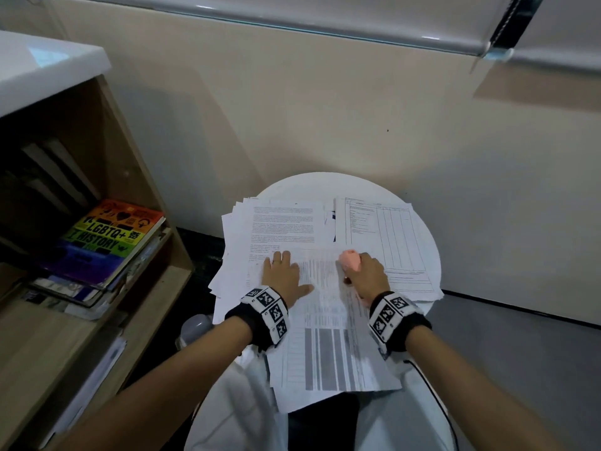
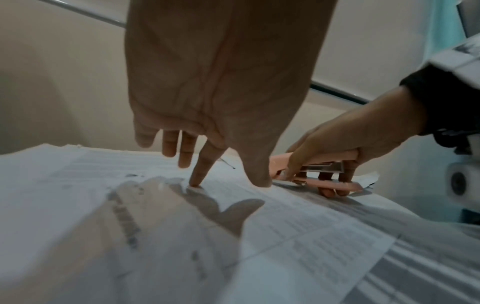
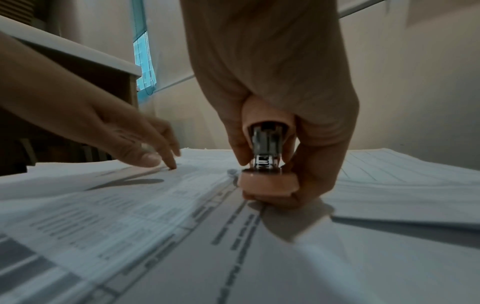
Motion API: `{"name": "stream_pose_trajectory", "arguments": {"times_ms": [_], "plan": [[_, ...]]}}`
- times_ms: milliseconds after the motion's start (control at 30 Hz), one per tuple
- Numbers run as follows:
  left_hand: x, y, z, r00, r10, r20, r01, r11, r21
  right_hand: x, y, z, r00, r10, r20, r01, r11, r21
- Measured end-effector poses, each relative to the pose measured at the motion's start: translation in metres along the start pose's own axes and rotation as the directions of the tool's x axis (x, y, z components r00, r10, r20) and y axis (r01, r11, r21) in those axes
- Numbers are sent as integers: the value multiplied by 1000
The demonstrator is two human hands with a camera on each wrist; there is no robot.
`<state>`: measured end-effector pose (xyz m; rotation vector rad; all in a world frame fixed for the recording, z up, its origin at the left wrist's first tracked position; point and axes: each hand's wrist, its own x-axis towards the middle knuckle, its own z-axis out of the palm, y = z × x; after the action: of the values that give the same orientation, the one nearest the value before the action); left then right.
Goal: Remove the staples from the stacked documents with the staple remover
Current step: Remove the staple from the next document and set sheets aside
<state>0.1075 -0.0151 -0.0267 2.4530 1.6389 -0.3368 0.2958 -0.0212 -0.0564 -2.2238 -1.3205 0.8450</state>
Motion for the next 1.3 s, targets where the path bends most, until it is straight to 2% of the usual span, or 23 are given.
{"name": "stream_pose_trajectory", "arguments": {"times_ms": [67, 133, 233, 300, 700, 833, 1133, 1300], "plan": [[8, 17, -2, 998, 39, -43, -40, 999, -19, -2, 6, -6, 1000, 25, -5, -25, 1000, 18], [16, 33, -2, 989, 135, -53, -140, 986, -94, -1, 8, -7, 1000, 29, 2, -29, 999, 35], [26, 49, 1, 973, 226, 36, -217, 962, -168, -4, 5, -10, 1000, 16, -5, -16, 1000, 12], [31, 53, 4, 971, 229, 70, -212, 958, -193, -8, 1, -14, 1000, 12, -9, -13, 1000, -17], [31, 43, 12, 961, 276, -24, -269, 909, -319, -3, -4, -15, 999, -35, 6, 35, 993, -109], [31, 43, 15, 956, 289, -42, -288, 906, -312, -4, -7, -10, 1000, -25, -3, 24, 993, -114], [33, 41, 18, 950, 309, -41, -308, 912, -271, -7, -12, -5, 995, -90, -46, 80, 980, -183], [34, 41, 22, 948, 311, -68, -317, 900, -299, 0, -16, -7, 998, -50, -26, 45, 982, -183]]}}
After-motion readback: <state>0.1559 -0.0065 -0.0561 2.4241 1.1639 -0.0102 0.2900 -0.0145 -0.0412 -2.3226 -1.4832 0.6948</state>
